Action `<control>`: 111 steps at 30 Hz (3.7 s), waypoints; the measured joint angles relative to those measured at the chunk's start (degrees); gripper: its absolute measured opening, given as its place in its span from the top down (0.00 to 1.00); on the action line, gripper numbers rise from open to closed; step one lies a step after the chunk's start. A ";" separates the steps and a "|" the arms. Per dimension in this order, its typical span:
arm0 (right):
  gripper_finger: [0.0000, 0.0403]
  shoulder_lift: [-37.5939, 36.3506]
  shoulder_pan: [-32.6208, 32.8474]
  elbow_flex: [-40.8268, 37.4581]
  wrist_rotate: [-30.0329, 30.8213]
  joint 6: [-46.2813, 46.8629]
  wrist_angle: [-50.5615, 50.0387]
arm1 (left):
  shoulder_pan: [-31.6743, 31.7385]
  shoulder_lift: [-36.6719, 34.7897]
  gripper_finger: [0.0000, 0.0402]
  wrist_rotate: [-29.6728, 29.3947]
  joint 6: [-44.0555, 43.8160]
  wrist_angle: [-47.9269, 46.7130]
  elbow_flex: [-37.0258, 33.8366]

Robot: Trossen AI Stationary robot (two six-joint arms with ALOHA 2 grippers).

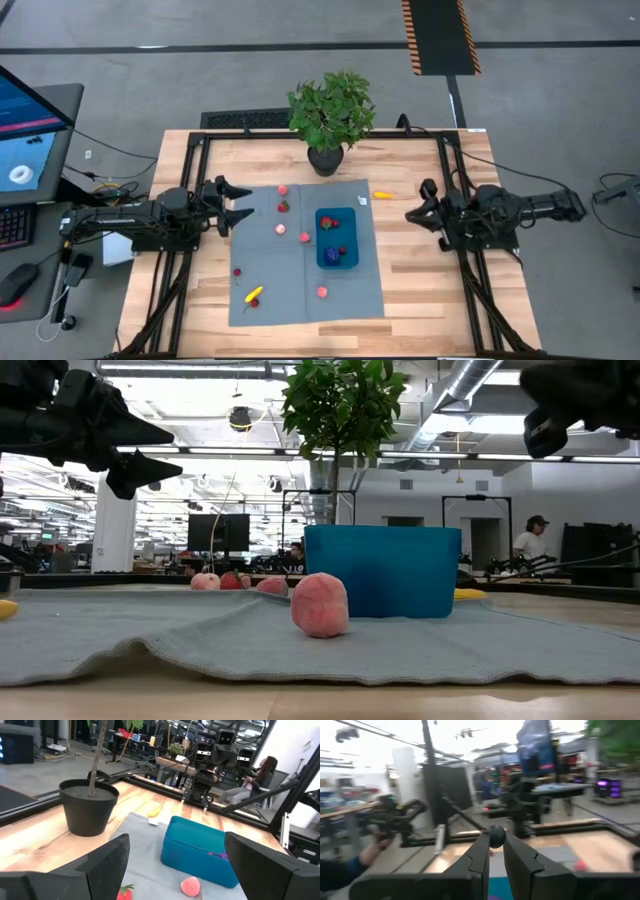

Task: Pick and placing Produce into tupperware
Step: Put the blueberry into the bin

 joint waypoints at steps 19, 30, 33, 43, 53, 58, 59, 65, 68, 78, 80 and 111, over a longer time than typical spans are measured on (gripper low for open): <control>0.82 0.02 -6.62 0.00 4.18 1.66 -3.10 | 0.00 -0.01 0.21 0.14 1.72 2.52 0.02; 0.82 0.00 -7.73 0.00 23.47 -3.12 -3.25 | 0.00 -0.01 0.21 0.12 1.45 2.48 0.02; 0.82 0.00 -7.75 0.02 25.36 -3.34 -2.89 | 0.00 -0.01 0.21 0.14 1.33 2.25 0.02; 0.82 0.02 -5.25 0.07 14.60 0.89 -4.63 | 0.00 -0.01 0.21 0.14 -0.16 1.92 0.02; 0.82 0.00 -1.49 0.25 -2.18 1.10 2.87 | -0.02 0.00 0.21 -0.47 1.39 2.54 0.02; 0.82 0.18 0.93 2.42 -4.40 -2.02 4.22 | 0.00 -0.01 0.21 -1.25 2.16 3.54 0.02; 0.82 0.68 1.52 2.43 -4.09 -3.55 4.20 | -0.02 -0.01 0.21 -1.25 2.18 3.51 0.02; 0.82 6.86 3.33 4.82 5.13 -15.83 0.05 | -0.01 -0.01 0.21 -1.28 2.18 3.45 0.02; 0.82 12.07 3.96 5.86 7.45 -22.87 -1.15 | -0.01 0.00 0.21 -1.30 2.15 3.41 0.02; 0.82 31.92 4.88 10.79 21.75 -43.77 2.33 | -0.02 -0.01 0.21 -1.32 2.15 3.27 0.00; 0.82 35.79 4.81 12.06 27.71 -46.91 2.30 | -0.01 0.00 0.21 -1.33 2.14 3.07 0.00; 0.81 77.35 4.79 37.52 10.49 9.65 -8.65 | -0.01 0.00 0.21 -1.34 -1.65 2.08 -0.02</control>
